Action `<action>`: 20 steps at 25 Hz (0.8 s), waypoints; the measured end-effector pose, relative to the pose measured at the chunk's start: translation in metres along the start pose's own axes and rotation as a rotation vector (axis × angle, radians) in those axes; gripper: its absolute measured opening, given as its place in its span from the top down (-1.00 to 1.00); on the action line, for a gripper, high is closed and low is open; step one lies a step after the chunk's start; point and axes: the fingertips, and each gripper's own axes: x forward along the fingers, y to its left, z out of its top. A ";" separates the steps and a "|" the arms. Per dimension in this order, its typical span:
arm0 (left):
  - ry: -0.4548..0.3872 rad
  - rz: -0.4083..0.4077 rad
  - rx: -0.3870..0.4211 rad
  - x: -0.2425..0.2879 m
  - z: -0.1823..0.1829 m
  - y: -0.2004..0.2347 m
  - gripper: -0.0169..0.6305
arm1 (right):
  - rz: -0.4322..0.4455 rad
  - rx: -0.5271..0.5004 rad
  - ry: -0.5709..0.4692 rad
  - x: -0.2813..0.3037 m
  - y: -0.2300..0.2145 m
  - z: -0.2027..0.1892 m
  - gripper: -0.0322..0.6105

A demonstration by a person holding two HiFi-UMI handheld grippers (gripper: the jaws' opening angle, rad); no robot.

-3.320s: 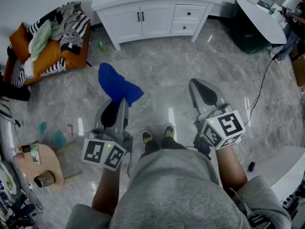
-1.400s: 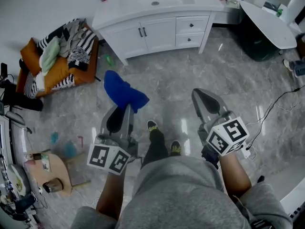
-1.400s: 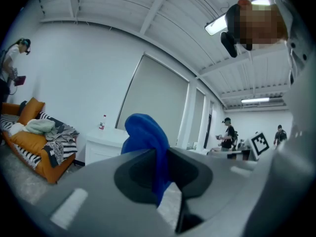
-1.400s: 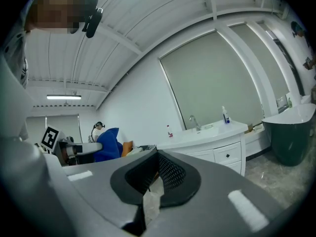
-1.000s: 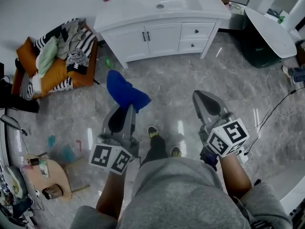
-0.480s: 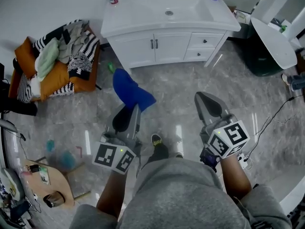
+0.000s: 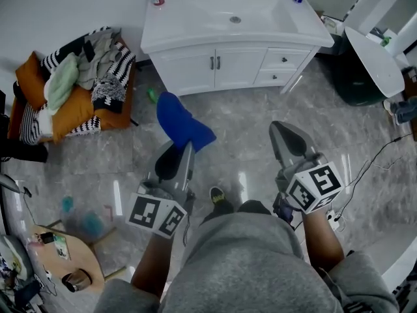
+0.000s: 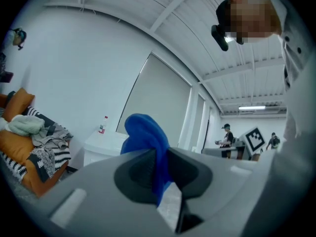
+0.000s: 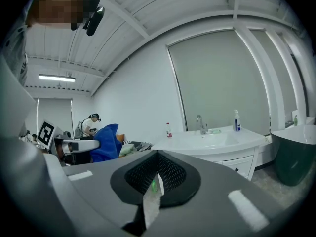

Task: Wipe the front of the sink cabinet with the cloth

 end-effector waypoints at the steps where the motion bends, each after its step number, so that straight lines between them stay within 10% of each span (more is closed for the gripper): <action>1: 0.000 0.001 -0.002 0.000 0.001 0.003 0.76 | 0.000 0.000 -0.001 0.003 0.001 0.001 0.90; 20: -0.013 0.003 -0.023 -0.009 0.004 0.022 0.76 | 0.002 -0.021 0.006 0.018 0.017 0.005 0.90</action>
